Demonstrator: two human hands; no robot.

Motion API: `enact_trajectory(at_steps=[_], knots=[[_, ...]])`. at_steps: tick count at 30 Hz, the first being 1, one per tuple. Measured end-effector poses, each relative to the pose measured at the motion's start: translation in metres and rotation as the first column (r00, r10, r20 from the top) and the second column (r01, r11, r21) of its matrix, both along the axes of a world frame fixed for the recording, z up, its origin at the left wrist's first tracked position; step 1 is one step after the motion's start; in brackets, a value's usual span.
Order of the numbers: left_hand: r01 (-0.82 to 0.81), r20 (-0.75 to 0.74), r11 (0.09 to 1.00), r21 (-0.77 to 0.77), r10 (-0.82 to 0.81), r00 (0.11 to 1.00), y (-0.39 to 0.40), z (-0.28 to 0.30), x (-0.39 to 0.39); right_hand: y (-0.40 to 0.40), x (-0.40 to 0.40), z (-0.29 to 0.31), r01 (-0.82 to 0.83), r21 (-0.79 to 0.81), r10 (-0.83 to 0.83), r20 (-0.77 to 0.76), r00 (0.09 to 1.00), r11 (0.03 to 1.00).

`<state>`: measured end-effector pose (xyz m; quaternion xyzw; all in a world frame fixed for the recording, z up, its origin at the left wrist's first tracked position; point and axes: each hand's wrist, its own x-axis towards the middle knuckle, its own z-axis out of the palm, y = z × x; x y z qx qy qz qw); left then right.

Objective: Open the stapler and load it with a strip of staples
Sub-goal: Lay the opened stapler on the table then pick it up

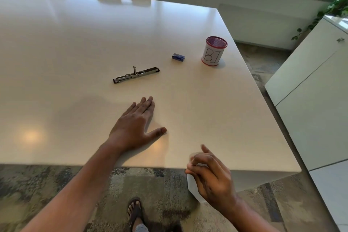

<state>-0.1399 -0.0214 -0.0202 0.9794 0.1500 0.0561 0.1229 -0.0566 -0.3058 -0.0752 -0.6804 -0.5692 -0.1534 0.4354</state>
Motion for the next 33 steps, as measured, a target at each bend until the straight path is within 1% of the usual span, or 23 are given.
enact_trajectory(at_steps=[9,15,21,26,29,33], knots=[[0.004,0.049,1.0,-0.029,-0.003,0.999,0.006,-0.002,-0.001,-0.004,0.003,0.0,0.031,-0.048,-0.028,0.079,0.997,0.998],[0.009,0.062,0.999,-0.038,-0.007,0.998,0.008,-0.004,-0.002,-0.004,0.003,0.011,0.07,-0.104,-0.061,0.086,0.994,0.992],[0.014,0.063,0.999,-0.049,-0.011,0.998,0.008,-0.002,-0.001,0.0,-0.004,0.036,0.135,-0.223,-0.108,0.128,0.986,0.965],[0.01,0.065,0.999,-0.051,-0.007,0.998,0.008,-0.002,-0.002,0.003,-0.005,0.052,0.22,-0.373,-0.161,0.184,0.97,0.901],[0.008,0.07,0.999,-0.05,-0.004,0.998,0.007,-0.002,-0.002,0.006,-0.004,0.055,0.226,-0.432,-0.172,0.162,0.972,0.873],[0.004,0.068,0.999,-0.041,-0.001,0.998,0.005,-0.003,-0.003,0.013,0.001,0.06,0.254,-0.453,-0.239,0.091,0.967,0.854]])
